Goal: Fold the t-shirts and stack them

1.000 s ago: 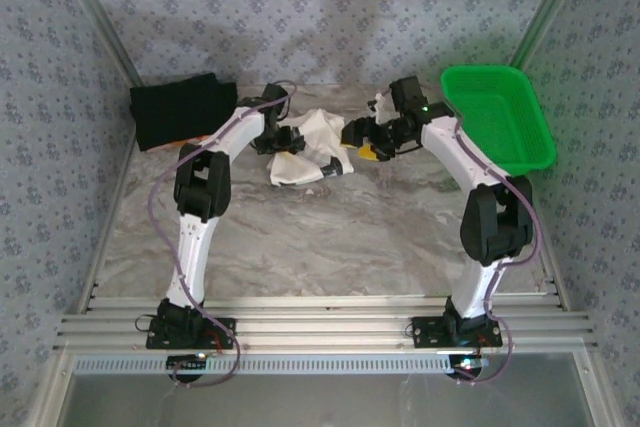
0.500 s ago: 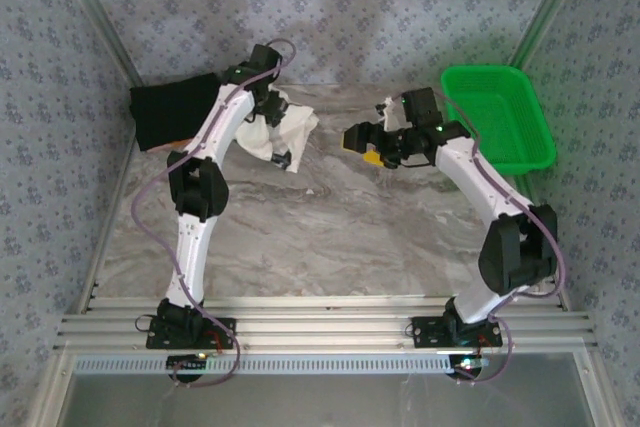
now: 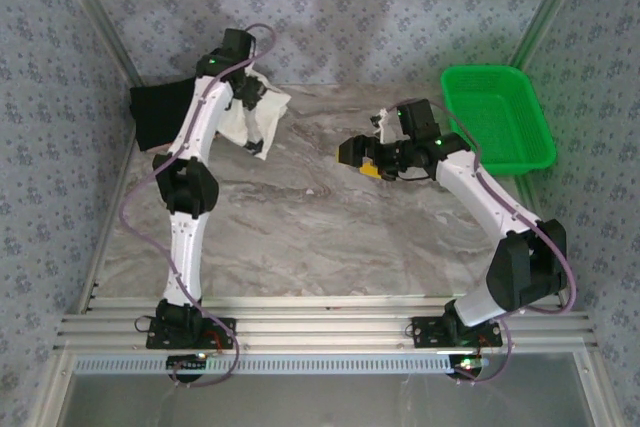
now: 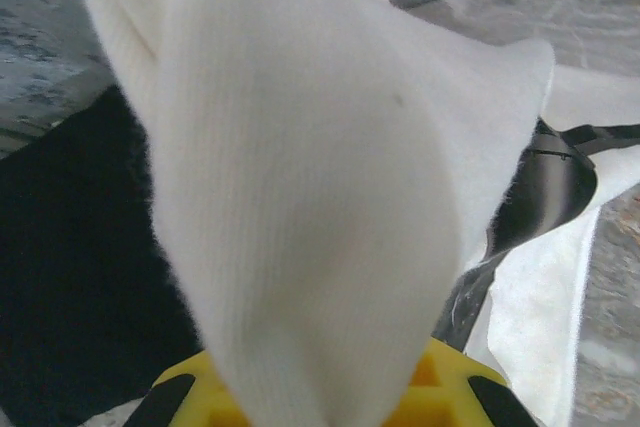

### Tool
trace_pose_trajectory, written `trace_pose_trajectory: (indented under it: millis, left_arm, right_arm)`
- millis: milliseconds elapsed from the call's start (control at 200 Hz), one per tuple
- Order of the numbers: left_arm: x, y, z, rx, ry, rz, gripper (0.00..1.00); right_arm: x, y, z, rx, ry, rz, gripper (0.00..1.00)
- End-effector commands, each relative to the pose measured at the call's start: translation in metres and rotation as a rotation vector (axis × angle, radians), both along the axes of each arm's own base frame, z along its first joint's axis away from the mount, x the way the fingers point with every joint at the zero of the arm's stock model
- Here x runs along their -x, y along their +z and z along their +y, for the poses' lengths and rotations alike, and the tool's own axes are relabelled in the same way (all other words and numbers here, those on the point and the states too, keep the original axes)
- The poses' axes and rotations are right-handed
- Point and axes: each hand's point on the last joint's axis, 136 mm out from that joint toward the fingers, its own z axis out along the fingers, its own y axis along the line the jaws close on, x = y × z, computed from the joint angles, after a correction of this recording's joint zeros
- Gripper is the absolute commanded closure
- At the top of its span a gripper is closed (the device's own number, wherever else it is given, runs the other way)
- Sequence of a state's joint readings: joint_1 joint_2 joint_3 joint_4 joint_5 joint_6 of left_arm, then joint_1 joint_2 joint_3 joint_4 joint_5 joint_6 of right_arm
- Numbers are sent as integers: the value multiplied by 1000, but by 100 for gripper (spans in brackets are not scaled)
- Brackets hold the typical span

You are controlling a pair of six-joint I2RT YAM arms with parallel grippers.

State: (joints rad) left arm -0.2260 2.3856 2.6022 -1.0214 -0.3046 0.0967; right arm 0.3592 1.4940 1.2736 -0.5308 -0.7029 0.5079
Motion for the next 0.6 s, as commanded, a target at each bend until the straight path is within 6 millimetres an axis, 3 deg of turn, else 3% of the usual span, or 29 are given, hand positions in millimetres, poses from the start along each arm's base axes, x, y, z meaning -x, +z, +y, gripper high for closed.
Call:
trace_pose_trajectory:
  millis: [0, 275, 600]
  left_arm:
    - [-8, 53, 19, 53, -5, -132, 100]
    - [-18, 68, 40, 155, -2, -186, 100]
    - [-14, 98, 59, 301, 6, -246, 100]
  right_arm:
    - [7, 0, 0, 11, 1, -4, 0]
    - [10, -13, 7, 31, 16, 32, 0]
    - [6, -15, 11, 33, 10, 42, 0]
